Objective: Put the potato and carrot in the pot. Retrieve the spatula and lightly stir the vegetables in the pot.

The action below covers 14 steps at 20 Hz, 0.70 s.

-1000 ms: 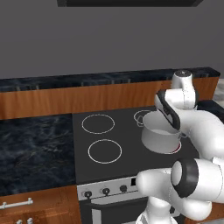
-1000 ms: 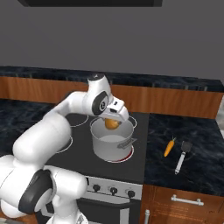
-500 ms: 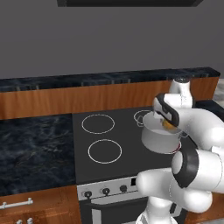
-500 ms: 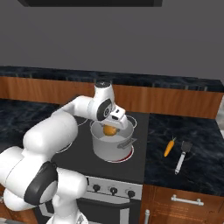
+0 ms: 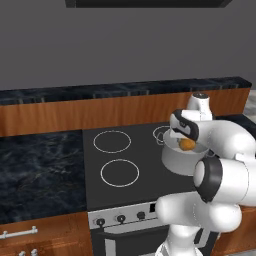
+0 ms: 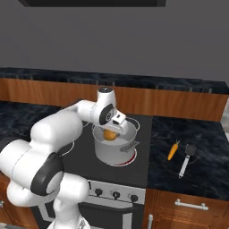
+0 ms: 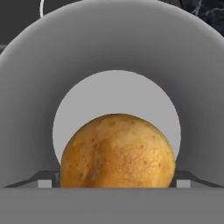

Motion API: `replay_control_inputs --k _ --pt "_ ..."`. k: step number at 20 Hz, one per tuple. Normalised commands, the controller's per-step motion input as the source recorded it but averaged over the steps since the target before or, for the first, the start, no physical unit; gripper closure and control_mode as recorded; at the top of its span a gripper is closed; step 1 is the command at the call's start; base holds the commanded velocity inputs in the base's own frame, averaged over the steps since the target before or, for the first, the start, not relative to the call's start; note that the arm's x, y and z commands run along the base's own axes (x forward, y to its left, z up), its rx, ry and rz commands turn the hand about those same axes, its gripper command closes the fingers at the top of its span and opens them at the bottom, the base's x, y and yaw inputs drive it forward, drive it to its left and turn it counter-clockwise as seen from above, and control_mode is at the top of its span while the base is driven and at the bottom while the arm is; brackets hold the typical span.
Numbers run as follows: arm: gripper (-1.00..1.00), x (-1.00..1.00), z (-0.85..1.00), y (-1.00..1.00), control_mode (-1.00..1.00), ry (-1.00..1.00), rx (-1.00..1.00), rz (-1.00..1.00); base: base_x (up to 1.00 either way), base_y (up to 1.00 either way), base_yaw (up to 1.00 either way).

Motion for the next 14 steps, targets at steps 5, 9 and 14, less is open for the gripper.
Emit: replay_control_inputs --k 5,9,14 --pt "1.00 0.02 -0.14 0.00 -1.00 0.00 0.03 0.00 0.00 0.00 0.00" --pt "-1.00 0.01 -0.04 0.00 -1.00 0.00 0.03 0.00 0.00 0.00 0.00" --pt "-1.00 0.00 0.00 0.00 -1.00 0.00 0.00 0.00 0.00 0.00 0.00"
